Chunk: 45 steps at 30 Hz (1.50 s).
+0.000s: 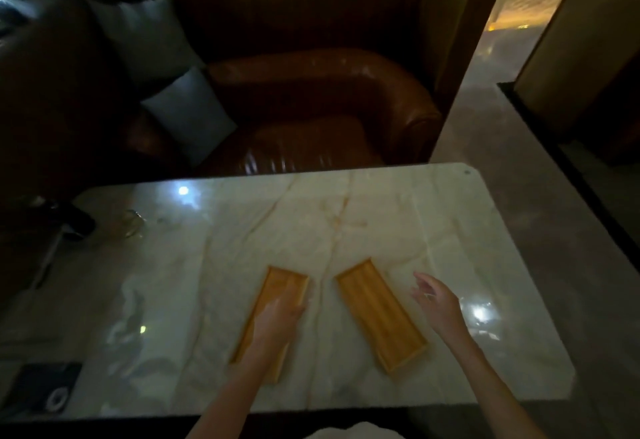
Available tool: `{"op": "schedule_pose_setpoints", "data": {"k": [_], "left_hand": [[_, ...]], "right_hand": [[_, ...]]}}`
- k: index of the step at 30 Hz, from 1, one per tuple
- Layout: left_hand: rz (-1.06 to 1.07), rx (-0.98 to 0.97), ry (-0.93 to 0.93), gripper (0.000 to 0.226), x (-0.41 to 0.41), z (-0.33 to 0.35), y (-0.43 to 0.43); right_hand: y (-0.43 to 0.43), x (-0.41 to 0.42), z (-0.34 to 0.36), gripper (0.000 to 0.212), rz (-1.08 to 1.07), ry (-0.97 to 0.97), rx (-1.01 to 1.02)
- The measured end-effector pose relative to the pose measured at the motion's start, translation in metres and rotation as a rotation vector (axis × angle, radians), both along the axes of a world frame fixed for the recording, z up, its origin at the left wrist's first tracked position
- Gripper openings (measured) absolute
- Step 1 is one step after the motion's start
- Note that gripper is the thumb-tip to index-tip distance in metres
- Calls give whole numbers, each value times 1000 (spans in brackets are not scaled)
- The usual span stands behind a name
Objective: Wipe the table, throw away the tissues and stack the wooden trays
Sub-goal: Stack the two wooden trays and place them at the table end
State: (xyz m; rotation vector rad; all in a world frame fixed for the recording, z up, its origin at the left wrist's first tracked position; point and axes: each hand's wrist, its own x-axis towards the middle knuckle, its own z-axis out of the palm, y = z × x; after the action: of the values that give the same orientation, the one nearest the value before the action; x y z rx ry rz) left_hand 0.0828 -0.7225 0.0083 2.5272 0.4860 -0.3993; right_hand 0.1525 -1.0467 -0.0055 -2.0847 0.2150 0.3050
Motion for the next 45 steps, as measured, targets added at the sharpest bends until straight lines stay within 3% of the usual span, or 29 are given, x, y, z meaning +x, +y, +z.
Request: {"op": "schedule_pose_setpoints", "data": {"k": [4, 8, 15, 20, 23, 26, 30, 33, 37, 39, 42, 45], "left_hand": [[128, -105, 118, 36, 4, -14, -28], [165, -213, 207, 40, 11, -38, -65], [146, -270, 478, 68, 29, -100, -120], [247, -576, 457, 53, 41, -118, -144], [485, -856, 466, 56, 45, -115, -148], [579, -950, 386, 44, 38, -116, -137], [577, -869, 311, 41, 32, -99, -96], [376, -755, 291, 50, 35, -81, -49], [130, -545, 217, 49, 37, -62, 32], [114, -563, 207, 52, 35, -56, 70], [124, -566, 281, 55, 26, -54, 117], [147, -520, 311, 52, 19, -60, 151]], "right_hand": [[-6, 8, -14, 23, 34, 32, -102], [-16, 17, -39, 22, 59, 135, -192], [-13, 31, -95, 26, 199, 282, -296], [-3, 35, -119, 37, 264, 424, -254], [5, 36, -118, 45, 244, 421, -229], [16, 31, -112, 41, 187, 399, -314], [46, 14, -91, 35, 78, 389, -406], [85, -6, -69, 28, -20, 357, -405], [160, -36, -50, 28, -142, 336, -197], [197, -49, -54, 24, -195, 387, -39], [246, -64, -62, 18, -197, 511, -4], [280, -74, -71, 22, -177, 493, -7]]}}
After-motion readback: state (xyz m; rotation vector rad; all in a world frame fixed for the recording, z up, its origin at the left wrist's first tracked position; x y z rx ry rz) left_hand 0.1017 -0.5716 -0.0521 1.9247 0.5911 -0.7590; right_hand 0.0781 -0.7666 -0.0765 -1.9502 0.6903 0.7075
